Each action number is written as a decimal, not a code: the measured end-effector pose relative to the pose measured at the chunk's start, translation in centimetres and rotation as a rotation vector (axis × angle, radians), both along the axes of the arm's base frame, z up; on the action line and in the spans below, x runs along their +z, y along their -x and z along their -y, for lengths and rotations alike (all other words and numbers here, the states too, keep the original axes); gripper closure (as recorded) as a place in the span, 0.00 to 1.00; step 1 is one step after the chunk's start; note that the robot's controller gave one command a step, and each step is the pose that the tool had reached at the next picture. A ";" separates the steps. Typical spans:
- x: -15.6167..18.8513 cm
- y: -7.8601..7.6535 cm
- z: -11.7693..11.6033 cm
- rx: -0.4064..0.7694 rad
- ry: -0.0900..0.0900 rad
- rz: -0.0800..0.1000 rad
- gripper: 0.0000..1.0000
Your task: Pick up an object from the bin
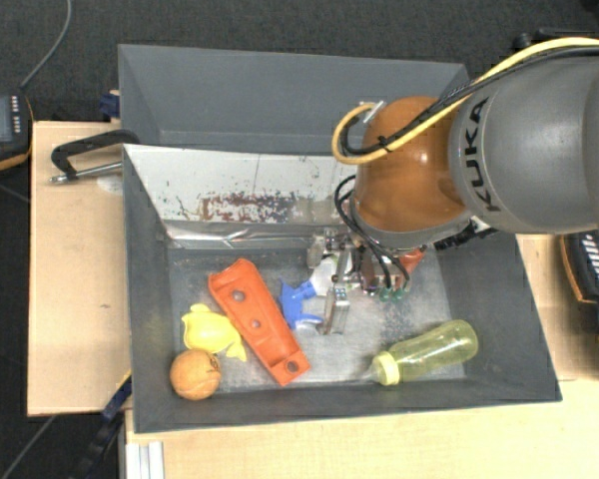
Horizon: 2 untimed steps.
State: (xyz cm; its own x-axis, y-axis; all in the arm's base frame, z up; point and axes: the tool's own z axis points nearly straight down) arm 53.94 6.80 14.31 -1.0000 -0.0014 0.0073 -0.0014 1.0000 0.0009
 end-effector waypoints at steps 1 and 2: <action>0.5 -0.2 0.0 -0.001 -0.001 0.008 0.00; -3.9 0.4 0.9 0.050 -0.002 0.011 0.00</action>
Offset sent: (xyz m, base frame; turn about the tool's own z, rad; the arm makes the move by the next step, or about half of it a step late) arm -0.0118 -0.0170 -0.0731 -0.0799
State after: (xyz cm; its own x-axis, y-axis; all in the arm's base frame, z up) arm 53.55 5.89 10.42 -0.9987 -0.0510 -0.0038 -0.0510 0.9987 0.0025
